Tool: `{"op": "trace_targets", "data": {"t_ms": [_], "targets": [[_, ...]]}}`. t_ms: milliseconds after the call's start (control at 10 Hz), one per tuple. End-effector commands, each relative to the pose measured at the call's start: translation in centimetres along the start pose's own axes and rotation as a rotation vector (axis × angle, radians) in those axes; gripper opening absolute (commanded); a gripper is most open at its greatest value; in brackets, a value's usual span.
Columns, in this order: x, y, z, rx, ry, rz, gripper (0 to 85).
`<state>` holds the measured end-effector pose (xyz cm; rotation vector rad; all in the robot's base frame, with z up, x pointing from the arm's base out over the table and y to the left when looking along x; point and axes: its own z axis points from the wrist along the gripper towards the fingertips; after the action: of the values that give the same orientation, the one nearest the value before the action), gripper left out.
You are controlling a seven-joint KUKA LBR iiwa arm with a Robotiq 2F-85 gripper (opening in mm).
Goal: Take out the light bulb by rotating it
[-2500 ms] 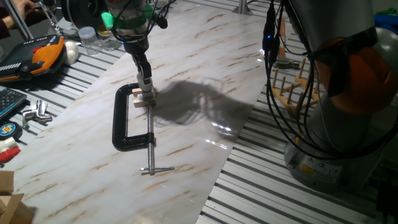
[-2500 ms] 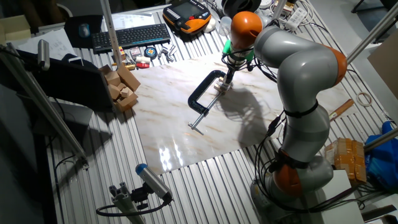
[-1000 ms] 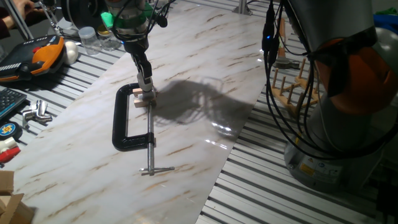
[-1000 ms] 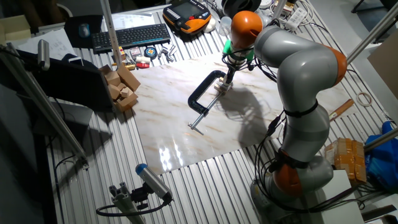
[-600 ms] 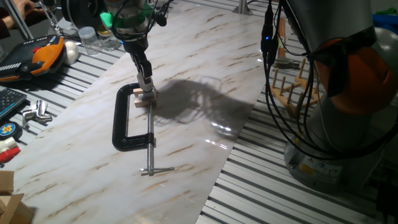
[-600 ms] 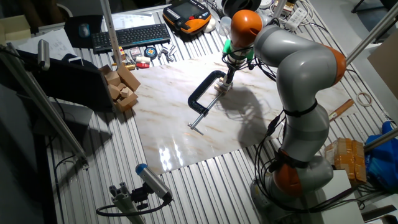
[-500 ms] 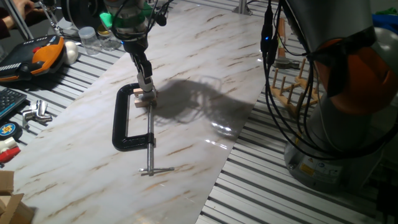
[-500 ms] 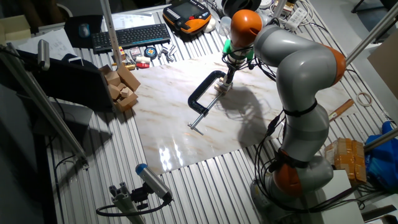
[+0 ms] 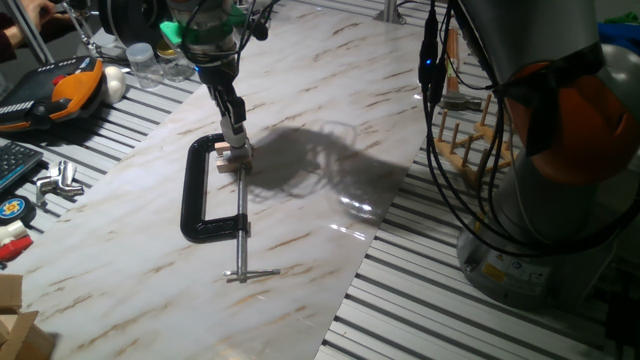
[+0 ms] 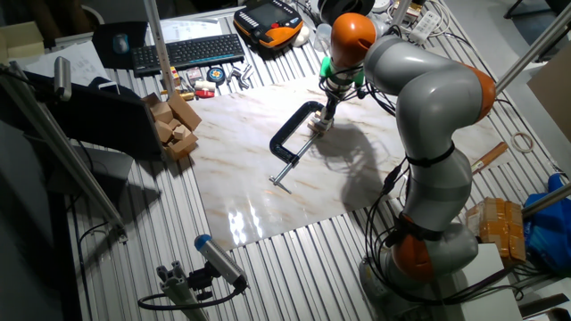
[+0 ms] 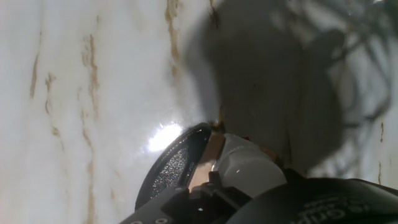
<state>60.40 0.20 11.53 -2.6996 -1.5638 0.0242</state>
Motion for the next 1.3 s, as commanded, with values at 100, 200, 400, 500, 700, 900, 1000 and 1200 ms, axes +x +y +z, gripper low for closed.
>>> {"op": "trace_targets", "data": {"t_ms": [100, 200, 400, 500, 700, 900, 1000, 1200], "targets": [[-0.01, 0.0, 0.0, -0.001, -0.002, -0.018, 0.0], [0.0, 0.01, -0.01, 0.0, 0.0, -0.026, 0.0], [0.0, -0.01, -0.09, 0.0, 0.0, -0.046, 0.0], [-0.01, -0.01, -0.11, 0.002, -0.002, -0.058, 0.0], [-0.02, -0.01, -0.12, 0.007, 0.003, -0.089, 0.0], [-0.01, -0.01, -0.13, 0.007, 0.007, -0.117, 0.0], [0.0, 0.0, -0.14, 0.007, 0.008, -0.129, 0.0], [0.03, 0.0, -0.13, 0.01, 0.014, -0.154, 0.0]]}}
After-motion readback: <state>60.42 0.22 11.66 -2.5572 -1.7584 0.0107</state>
